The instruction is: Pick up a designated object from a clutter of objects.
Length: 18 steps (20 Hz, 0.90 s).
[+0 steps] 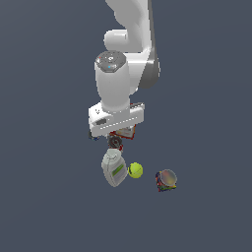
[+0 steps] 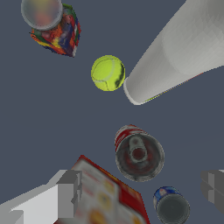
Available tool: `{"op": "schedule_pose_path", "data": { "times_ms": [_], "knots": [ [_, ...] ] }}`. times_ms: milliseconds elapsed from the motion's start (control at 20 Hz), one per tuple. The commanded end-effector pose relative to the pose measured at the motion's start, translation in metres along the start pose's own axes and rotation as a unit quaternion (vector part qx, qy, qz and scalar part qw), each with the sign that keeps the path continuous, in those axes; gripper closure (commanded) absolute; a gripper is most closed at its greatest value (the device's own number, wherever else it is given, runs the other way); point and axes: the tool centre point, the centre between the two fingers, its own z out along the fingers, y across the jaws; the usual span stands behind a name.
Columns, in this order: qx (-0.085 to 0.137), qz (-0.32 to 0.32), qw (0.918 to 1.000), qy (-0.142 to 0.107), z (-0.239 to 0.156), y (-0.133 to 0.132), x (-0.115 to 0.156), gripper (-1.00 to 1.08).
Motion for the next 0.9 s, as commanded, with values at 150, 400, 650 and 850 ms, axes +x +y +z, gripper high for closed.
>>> {"op": "schedule_pose_path", "data": {
  "times_ms": [150,400,650,850],
  "knots": [
    [-0.006,-0.052,0.9986,0.003,0.031,0.010,-0.007,-0.92],
    [-0.010,-0.083,0.9965,0.004,0.049,0.015,-0.013,-0.92],
    [-0.011,-0.100,0.9949,0.004,0.059,0.017,-0.016,-0.92],
    [-0.011,-0.100,0.9949,0.004,0.059,0.017,-0.016,-0.92]
  ]
}}
